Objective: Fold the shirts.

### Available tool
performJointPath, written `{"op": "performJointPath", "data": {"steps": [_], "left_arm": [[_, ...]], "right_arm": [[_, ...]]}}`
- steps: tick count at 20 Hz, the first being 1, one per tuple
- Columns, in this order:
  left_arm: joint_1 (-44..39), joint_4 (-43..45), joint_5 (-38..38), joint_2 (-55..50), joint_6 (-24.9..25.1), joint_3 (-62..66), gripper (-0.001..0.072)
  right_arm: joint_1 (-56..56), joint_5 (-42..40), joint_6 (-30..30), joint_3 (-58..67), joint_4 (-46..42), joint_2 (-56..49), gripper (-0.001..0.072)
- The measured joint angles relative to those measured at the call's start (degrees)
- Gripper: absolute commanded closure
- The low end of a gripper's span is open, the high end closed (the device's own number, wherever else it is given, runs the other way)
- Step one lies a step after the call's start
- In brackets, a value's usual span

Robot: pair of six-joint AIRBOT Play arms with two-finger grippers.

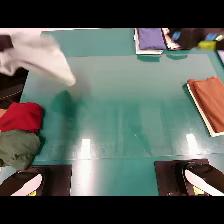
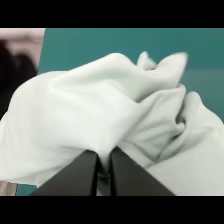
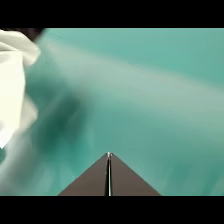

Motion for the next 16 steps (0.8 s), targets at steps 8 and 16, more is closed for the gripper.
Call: {"op": "performJointPath", "data": {"steps": [8, 16], "left_arm": [[-28.2, -1.0, -6.6, -1.7, 1.0, 6.4, 0.0683], [-41.4, -10.3, -3.0, -19.6, 4.5, 7.0, 0.0089]], "right_arm": [[-9.7, 4.1, 0.0, 10.8, 0.0, 0.2, 0.0690], [-12.2, 8.8, 0.0, 8.8, -0.1, 0.2, 0.0690]]}}
